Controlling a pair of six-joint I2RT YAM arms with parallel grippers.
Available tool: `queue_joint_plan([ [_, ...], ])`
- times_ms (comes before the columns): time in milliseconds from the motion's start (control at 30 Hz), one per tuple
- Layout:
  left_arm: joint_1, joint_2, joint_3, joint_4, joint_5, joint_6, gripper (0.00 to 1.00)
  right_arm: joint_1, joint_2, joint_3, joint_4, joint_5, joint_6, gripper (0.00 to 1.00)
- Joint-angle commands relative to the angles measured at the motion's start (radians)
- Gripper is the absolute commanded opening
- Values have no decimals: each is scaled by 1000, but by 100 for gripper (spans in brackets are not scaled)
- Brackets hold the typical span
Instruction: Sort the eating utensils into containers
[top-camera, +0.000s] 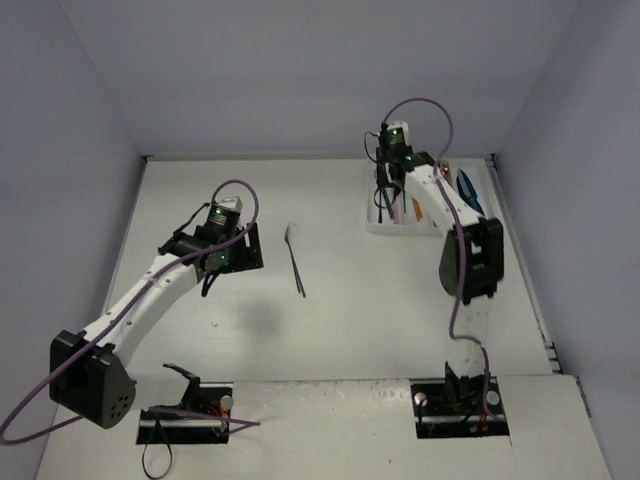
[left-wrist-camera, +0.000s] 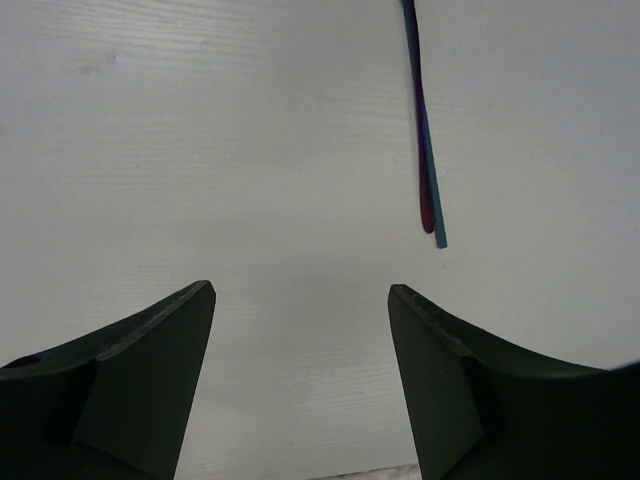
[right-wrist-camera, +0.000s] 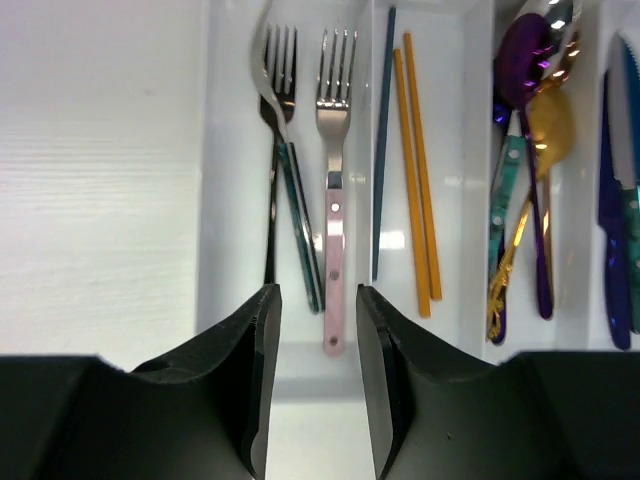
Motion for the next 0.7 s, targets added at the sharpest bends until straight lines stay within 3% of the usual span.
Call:
queue_joint_plan([
  [0,-17,160,118,177,7,-62,67,44,-303,-203,17,-1,46,34],
  [367,-44,611,509,209,-131,-22,61,184,-541,-578,51,-6,141,33],
  [667,-90,866,721,129,-222,120,51,202,-619,-718,101,-49,189,33],
])
